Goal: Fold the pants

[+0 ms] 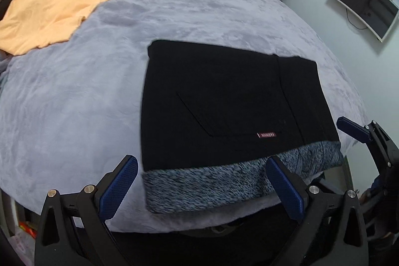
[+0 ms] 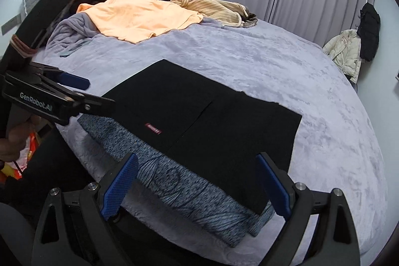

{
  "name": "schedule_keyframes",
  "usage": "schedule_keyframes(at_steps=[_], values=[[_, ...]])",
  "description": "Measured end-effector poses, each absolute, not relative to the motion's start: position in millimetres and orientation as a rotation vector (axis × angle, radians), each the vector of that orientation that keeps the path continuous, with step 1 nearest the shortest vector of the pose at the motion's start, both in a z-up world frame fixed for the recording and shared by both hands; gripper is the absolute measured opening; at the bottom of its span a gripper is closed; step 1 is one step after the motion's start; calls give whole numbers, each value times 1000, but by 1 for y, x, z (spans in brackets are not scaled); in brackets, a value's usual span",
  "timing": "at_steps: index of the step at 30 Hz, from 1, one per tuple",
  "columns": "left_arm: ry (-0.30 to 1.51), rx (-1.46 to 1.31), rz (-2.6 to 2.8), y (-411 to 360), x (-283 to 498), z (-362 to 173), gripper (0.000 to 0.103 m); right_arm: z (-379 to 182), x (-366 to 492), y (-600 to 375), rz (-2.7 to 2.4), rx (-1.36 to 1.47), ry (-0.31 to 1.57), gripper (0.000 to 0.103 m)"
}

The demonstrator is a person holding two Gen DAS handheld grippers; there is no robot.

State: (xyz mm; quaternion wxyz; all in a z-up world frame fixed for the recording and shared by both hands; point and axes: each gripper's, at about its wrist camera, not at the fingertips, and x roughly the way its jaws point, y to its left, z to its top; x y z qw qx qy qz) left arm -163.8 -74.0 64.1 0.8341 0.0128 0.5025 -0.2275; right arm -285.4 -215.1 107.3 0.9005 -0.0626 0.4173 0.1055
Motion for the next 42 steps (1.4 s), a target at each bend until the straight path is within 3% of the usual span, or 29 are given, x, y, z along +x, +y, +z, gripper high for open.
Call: schedule_keyframes(at_steps=[4,8,17,22,26,31,35,42], values=[[1047,125,-434,-87,-168,50,103,83,-295,-234,223,-53,924,96],[1229,51,-422,-79,-147,13,103,71,-299,-247,251,-13,944,98],[947,53,-498,-78,-177,89,103,95,-329,-257,289,29,883,99],[1029,201,-309,-102,-149,55,103,74,-315,-259,286,63,942,100],[1077,118,-335,-93,-140,46,103,61,-307,-259,278,77,1011,103],[1089,93,-336,-90,-147,41,103,102,-316,-270,288,67,912,103],[1075,105,-323,-94,-147,39,103,123,-294,-285,299,102,825,103],[1106,67,-333,-94,-145,35,103,71,-224,-290,276,101,1005,103]])
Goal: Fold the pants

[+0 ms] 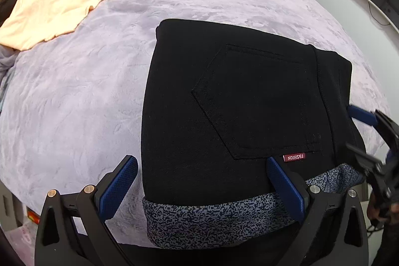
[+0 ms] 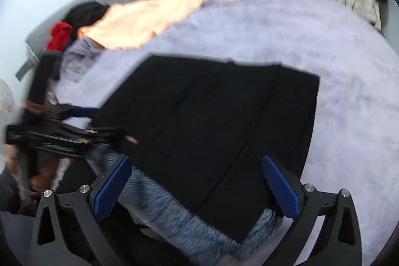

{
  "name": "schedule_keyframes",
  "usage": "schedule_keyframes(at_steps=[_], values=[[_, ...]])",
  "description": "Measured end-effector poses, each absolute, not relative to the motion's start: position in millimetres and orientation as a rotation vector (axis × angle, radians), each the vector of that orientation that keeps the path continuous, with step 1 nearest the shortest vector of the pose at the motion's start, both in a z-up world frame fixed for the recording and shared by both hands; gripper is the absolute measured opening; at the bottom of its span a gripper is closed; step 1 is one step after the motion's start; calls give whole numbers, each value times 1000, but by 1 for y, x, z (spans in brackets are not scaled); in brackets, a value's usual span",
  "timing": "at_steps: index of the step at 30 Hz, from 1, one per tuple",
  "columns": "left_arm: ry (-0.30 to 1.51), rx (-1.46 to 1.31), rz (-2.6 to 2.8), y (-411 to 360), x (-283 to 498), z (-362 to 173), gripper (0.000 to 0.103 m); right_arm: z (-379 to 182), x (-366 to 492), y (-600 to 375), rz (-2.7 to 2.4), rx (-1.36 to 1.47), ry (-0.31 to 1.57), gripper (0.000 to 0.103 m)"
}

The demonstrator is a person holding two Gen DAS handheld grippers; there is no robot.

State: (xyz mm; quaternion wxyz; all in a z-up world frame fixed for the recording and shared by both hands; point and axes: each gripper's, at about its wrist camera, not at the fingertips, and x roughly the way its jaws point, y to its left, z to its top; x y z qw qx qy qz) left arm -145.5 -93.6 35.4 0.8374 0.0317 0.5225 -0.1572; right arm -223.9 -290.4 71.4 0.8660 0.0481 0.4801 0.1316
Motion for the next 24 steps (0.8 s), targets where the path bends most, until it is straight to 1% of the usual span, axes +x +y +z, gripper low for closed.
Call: schedule_keyframes(at_steps=[5,7,11,14,18,19,21,24], values=[[1118,48,-324,-92,-147,33,103,105,-200,-297,296,121,914,103],[1125,44,-325,-92,-144,32,103,106,-186,-290,286,88,916,103],[1128,36,-324,-94,-145,34,103,100,-150,-260,305,44,975,103],[1129,26,-322,-94,-141,33,103,88,-129,-239,241,-65,1046,103],[1135,12,-344,-86,-139,32,103,60,-120,-260,237,15,1103,103],[1142,10,-348,-86,-137,34,103,60,-122,-265,257,41,1099,103],[1139,3,-350,-82,-132,45,103,78,-131,-270,272,53,1036,103],[1063,13,-303,-73,-113,71,103,99,-140,-284,169,74,951,103]])
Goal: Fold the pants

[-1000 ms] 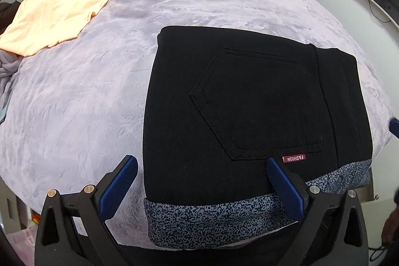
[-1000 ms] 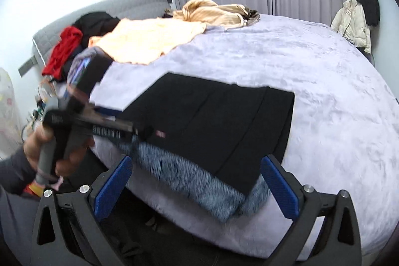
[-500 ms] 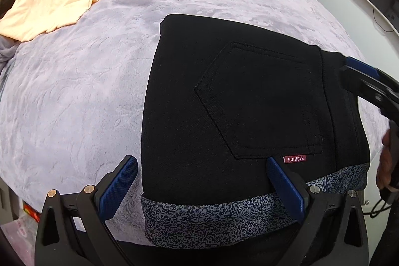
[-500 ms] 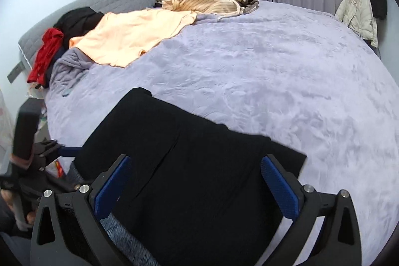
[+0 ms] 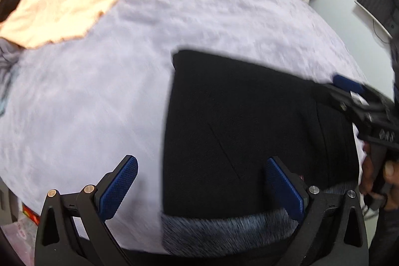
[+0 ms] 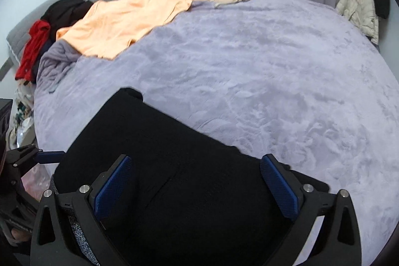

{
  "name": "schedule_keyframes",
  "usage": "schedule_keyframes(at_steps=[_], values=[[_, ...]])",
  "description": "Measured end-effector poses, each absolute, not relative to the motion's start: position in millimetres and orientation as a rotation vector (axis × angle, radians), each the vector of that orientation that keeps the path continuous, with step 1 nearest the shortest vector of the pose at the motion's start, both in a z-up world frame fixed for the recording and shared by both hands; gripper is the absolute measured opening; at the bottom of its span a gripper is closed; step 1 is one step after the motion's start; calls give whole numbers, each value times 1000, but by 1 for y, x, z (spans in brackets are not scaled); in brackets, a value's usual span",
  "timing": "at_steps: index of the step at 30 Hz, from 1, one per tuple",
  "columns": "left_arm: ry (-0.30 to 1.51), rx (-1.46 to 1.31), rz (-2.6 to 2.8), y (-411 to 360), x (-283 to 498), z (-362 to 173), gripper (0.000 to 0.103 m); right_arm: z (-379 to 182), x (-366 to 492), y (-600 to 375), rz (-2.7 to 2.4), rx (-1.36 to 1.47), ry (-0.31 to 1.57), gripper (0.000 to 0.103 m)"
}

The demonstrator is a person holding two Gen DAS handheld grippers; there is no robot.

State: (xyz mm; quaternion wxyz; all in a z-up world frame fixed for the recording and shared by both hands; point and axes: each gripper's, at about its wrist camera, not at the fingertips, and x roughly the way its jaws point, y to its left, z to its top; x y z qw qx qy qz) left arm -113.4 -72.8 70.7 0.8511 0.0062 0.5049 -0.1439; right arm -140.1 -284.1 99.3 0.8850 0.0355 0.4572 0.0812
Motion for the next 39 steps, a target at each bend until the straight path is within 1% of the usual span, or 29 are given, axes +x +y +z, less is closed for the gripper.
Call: schedule_keyframes(at_steps=[3,7,9,11,12,16,19,22,25,30,32,35,39], values=[[1038,11,-241,-71,-78,83,103,95,-131,-281,19,-19,984,103],[1009,55,-162,-77,-26,80,103,82,-115,-263,4,-69,1024,103],[1064,135,-109,-76,-1,60,103,74,-109,-259,-22,-130,1057,103],[1126,79,-160,-63,7,46,103,69,-110,-267,-44,-107,1072,103],[1141,45,-187,-58,6,48,103,69,-114,-273,-49,-88,1068,103],[1138,-31,-264,-51,25,82,103,66,-119,-274,-51,-75,1042,103],[1204,95,-245,-82,54,76,103,64,-118,-267,-67,-109,1035,103],[1319,252,-197,-96,68,40,103,64,-120,-271,-63,-92,1024,103],[1338,224,-208,-84,67,27,103,62,-123,-272,-57,-75,1013,103],[1287,171,-178,-75,57,38,103,62,-121,-267,-58,-101,1015,103],[1211,173,-171,-77,37,56,103,70,-124,-271,-61,-74,1008,103],[1072,203,-197,-84,-10,88,103,93,-144,-266,-81,-68,934,103],[984,200,-300,-97,-66,106,103,104,-165,-229,131,-106,922,103]])
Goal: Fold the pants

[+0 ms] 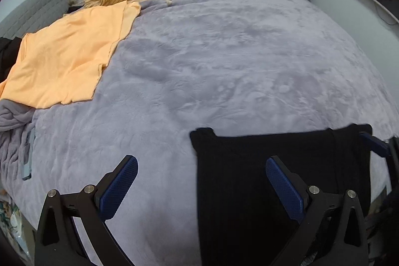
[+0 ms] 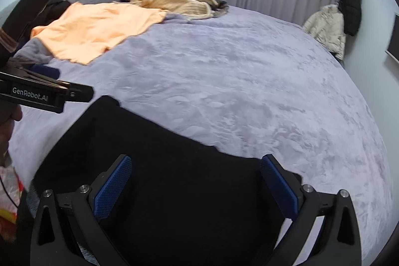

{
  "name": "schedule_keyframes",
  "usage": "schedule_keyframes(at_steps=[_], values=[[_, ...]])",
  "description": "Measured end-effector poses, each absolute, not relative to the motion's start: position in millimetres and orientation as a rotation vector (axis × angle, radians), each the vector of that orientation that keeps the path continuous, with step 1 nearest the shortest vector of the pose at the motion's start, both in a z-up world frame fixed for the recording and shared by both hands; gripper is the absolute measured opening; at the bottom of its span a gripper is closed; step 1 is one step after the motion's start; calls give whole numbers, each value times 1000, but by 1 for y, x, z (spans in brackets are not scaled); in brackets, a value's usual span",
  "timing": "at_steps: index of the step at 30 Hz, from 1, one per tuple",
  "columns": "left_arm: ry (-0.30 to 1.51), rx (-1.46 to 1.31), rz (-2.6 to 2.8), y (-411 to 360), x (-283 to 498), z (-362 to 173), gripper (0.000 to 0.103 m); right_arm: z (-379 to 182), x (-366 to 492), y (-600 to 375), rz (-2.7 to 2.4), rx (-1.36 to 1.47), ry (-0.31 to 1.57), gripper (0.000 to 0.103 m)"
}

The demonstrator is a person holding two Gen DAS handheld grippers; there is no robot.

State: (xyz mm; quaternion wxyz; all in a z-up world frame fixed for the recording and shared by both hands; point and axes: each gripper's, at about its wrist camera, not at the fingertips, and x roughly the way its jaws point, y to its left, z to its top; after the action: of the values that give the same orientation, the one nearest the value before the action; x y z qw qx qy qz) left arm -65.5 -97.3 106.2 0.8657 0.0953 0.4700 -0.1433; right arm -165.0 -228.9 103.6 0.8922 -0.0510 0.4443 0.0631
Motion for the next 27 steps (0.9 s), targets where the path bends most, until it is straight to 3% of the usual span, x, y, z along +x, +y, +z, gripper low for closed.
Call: schedule_keyframes(at_steps=[4,7,13,17,22,27], values=[[979,302,-321,-114,-82,88,103,72,-173,-206,260,-258,997,103],[1019,376,-271,-110,-85,60,103,72,-178,-228,308,-178,980,102],[972,393,-257,-107,-96,67,103,72,-199,-265,287,-214,1023,103],[968,326,-315,-98,-114,80,103,87,-213,-275,200,-146,1048,103],[1048,200,-395,-91,-130,69,103,107,-245,-248,275,-157,931,103],[1104,160,-395,-90,-131,47,103,77,-250,-231,314,-190,1006,103]])
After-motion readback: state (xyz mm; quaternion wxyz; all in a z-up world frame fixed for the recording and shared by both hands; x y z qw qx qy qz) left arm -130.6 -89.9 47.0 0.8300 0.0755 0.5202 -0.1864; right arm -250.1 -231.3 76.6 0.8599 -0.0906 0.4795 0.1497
